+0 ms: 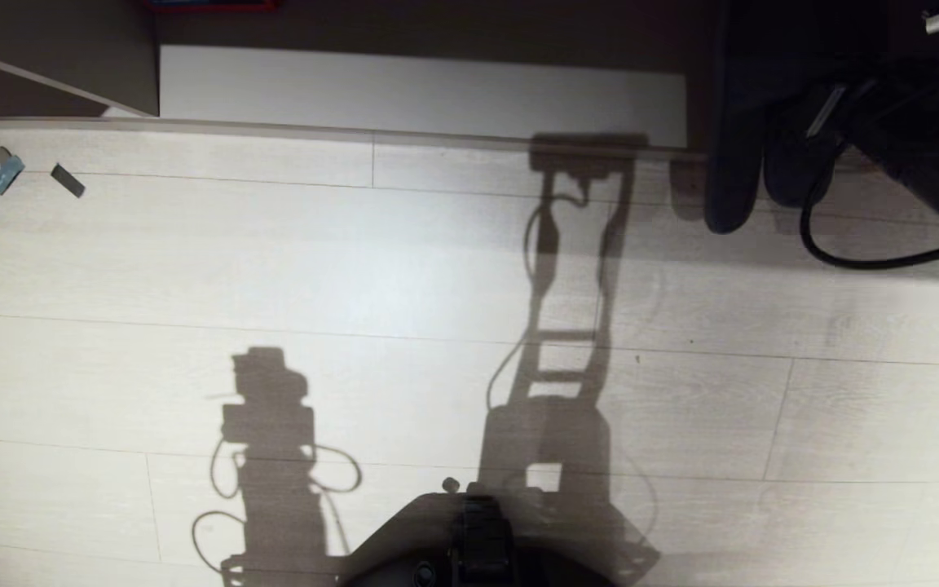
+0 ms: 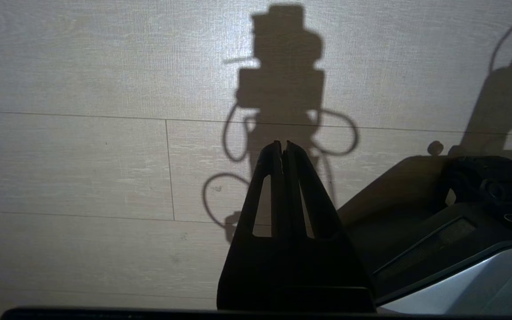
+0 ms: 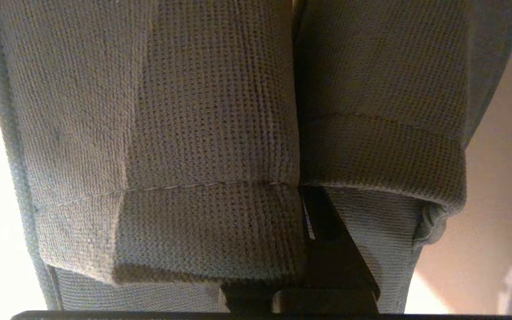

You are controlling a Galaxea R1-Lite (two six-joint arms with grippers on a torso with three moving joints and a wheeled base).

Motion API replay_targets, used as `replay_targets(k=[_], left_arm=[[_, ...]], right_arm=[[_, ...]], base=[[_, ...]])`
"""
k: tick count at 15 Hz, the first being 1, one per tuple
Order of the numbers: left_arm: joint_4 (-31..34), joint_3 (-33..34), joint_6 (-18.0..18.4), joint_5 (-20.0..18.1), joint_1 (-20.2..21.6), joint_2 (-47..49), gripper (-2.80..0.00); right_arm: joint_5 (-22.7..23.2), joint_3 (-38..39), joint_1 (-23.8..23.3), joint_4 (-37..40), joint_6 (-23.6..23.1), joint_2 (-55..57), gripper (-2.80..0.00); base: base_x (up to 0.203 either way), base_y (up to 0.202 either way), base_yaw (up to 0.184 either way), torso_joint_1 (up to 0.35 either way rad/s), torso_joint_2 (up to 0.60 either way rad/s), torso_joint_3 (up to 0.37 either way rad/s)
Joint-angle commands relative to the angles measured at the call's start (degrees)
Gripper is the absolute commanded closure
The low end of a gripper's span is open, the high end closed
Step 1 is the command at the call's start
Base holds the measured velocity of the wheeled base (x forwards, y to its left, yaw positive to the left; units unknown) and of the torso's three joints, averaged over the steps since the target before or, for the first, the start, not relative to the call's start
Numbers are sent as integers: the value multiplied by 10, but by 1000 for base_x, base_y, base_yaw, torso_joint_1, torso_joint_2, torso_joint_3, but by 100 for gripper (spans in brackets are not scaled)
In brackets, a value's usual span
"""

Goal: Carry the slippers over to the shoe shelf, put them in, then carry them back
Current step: Place the slippers into the shoe cabinet

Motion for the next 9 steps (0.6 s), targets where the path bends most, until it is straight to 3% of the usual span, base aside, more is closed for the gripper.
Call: replay_targets(k=[1, 6, 9], left_arm=[[0, 0, 0, 0, 0, 0, 0], [0, 0, 0, 0, 0, 0, 0], [0, 0, 0, 0, 0, 0, 0]], right_arm=[[4, -72, -2, 24, -1, 27, 0], [8, -219, -2, 100, -3, 81, 0], [8, -249, -2, 114, -6, 100, 0]], base=[[0, 0, 0, 0, 0, 0], [0, 0, 0, 0, 0, 0], [0, 0, 0, 0, 0, 0]])
